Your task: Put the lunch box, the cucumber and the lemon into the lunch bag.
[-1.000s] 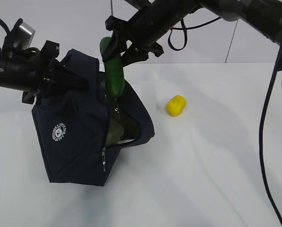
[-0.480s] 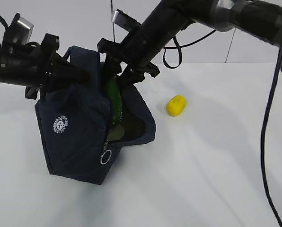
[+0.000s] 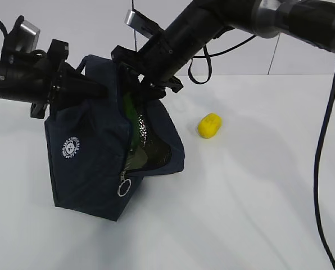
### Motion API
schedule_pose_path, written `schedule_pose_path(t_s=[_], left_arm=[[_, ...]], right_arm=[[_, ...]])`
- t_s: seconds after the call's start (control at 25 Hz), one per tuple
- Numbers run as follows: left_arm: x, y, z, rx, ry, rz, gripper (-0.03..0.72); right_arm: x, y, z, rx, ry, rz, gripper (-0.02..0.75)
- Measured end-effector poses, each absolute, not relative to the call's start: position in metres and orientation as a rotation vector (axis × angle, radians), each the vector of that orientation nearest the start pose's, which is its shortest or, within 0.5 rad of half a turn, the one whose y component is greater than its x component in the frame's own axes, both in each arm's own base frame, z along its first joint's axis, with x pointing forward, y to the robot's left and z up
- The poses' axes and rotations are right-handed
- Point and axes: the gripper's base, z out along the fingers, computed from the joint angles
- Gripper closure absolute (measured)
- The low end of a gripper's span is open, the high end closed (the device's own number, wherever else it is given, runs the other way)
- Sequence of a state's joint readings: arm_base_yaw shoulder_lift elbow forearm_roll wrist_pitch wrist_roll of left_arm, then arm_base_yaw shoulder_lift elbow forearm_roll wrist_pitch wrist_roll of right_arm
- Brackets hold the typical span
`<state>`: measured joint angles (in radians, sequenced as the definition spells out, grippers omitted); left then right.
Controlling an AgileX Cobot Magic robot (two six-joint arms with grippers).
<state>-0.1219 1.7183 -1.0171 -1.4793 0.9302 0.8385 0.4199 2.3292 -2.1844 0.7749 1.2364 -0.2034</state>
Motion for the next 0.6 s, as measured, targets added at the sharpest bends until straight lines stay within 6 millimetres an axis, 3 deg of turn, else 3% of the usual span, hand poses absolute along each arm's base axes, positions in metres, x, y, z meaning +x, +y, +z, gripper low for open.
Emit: schedule_pose_path(t_s=[0.16,0.36,0.6], left_arm=[[0.3258,-0.1138,0.2338,-0.02,2.341,-1.43,0.697],[0.3248,-0.114,0.2336,-0.006,2.347,-1.434,0.697],[0.3231,-0.114,0.2322,0.028,2.367,-1.422,0.697]], right_arm=[[0.4319,0.2592,0.2463,-0.653,2.652,1.142,0.372],[0.4319,0.2592,0.2461,-0.666,2.646,1.14,0.267],[0.4339,0.2553,0.2495,-0.699,2.643,1.043,0.25]])
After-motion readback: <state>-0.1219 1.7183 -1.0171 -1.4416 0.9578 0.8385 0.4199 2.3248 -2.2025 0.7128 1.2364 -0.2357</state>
